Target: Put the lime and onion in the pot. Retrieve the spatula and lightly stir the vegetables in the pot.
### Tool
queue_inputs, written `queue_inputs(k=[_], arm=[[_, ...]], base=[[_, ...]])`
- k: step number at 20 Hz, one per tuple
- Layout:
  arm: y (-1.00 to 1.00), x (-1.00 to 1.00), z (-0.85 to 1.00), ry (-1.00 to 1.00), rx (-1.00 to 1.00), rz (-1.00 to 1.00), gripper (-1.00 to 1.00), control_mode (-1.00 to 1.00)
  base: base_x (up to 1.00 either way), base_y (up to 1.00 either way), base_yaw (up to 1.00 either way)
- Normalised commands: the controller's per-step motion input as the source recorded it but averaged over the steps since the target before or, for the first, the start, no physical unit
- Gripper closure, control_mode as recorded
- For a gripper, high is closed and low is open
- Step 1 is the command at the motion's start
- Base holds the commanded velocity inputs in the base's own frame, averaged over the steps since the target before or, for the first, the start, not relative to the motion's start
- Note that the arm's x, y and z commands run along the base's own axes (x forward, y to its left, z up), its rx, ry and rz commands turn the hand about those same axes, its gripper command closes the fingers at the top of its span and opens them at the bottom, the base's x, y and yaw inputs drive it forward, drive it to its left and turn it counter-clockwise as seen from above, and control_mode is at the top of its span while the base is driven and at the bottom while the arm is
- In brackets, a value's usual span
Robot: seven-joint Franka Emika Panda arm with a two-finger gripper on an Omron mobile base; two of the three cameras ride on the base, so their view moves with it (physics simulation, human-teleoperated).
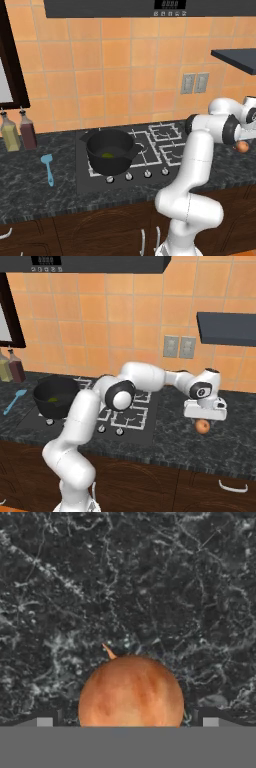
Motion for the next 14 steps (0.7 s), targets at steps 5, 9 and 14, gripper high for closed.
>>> queue_inputs(k=[5,9,14], arm=[[0.00,0.00,-0.32,0.00,0.00,0.00,-1.00,-1.00],[0.00,-0.01,-0.26,0.05,0.00,0.00,1.00,-1.00],[0.20,0.00,0.10,-0.10,0.00,0.00,1.00,-1.00]], base=[[0.00,0.00,0.00],[0.00,0.00,0.00],[0.00,0.00,0.00]])
